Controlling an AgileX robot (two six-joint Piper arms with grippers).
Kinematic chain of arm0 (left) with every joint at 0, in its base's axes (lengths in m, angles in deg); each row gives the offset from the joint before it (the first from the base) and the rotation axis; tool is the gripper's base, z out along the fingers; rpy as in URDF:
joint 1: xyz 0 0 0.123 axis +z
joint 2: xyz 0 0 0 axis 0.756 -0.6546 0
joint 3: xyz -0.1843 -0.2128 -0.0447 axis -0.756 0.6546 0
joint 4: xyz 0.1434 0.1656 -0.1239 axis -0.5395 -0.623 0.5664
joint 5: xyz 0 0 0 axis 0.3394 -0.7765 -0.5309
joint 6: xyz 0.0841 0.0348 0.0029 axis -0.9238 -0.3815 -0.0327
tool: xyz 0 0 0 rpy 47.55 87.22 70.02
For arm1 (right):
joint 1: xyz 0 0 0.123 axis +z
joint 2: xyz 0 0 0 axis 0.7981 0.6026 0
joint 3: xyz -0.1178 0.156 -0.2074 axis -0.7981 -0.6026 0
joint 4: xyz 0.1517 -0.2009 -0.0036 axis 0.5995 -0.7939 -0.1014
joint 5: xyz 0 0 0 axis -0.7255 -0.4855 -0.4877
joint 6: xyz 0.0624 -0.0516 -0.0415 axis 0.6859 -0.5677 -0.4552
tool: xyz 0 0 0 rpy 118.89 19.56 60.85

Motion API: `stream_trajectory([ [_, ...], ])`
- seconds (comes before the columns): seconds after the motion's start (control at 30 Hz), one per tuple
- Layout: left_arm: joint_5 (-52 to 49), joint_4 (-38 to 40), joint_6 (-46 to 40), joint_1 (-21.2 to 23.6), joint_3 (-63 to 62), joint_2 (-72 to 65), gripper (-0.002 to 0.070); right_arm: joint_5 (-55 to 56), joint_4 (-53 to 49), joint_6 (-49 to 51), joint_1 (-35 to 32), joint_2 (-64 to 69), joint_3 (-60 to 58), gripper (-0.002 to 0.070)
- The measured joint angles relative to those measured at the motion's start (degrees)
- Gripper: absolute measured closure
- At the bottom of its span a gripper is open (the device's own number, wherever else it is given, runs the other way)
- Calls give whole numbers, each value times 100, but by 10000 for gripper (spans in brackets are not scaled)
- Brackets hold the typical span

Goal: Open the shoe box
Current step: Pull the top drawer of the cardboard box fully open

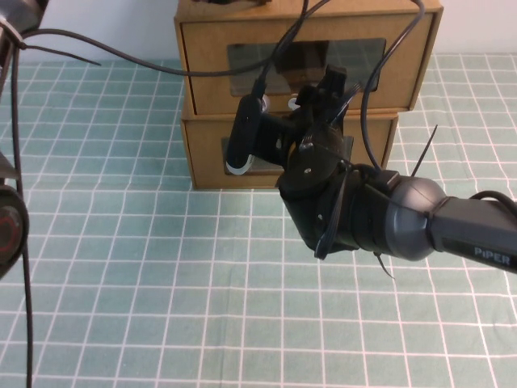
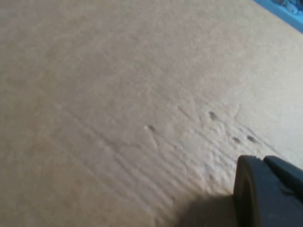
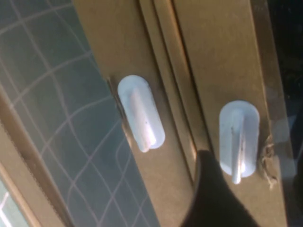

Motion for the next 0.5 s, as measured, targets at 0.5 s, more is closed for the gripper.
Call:
stream_trajectory([
  [0.5, 142, -166, 77, -181, -109, -193, 680, 738, -208, 0, -333, 94, 48, 436],
])
